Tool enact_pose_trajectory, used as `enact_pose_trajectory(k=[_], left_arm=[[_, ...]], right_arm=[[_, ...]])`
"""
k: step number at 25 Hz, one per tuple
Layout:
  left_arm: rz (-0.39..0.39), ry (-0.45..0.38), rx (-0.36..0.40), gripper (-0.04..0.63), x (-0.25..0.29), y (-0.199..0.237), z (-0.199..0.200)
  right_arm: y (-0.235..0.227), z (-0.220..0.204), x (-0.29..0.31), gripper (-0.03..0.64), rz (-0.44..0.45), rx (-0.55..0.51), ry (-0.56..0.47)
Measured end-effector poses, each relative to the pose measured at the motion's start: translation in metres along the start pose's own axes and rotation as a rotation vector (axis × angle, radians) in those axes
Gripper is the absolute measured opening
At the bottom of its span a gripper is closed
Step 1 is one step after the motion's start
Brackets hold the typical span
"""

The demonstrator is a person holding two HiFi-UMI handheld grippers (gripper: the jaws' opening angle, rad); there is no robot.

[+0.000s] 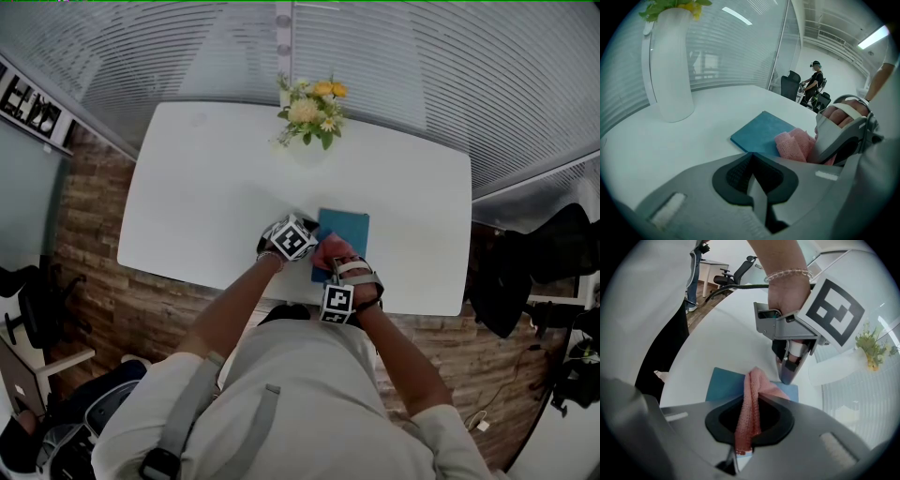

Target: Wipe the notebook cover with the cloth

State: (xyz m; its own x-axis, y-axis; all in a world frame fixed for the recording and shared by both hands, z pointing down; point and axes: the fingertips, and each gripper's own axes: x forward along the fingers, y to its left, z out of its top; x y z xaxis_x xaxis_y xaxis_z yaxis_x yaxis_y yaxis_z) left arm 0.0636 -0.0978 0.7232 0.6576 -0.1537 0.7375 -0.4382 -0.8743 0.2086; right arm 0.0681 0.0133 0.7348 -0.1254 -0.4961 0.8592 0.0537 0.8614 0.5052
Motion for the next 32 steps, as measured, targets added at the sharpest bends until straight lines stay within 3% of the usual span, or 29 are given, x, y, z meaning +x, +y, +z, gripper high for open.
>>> enact_pose_trajectory(k=[32], left_arm=[[-0.002,0.001,-0.002,0.002,-0.001,0.001,0.001]], right_arm=[[0.02,0.006,-0.008,0.005,0.038,0.016,-0.005]])
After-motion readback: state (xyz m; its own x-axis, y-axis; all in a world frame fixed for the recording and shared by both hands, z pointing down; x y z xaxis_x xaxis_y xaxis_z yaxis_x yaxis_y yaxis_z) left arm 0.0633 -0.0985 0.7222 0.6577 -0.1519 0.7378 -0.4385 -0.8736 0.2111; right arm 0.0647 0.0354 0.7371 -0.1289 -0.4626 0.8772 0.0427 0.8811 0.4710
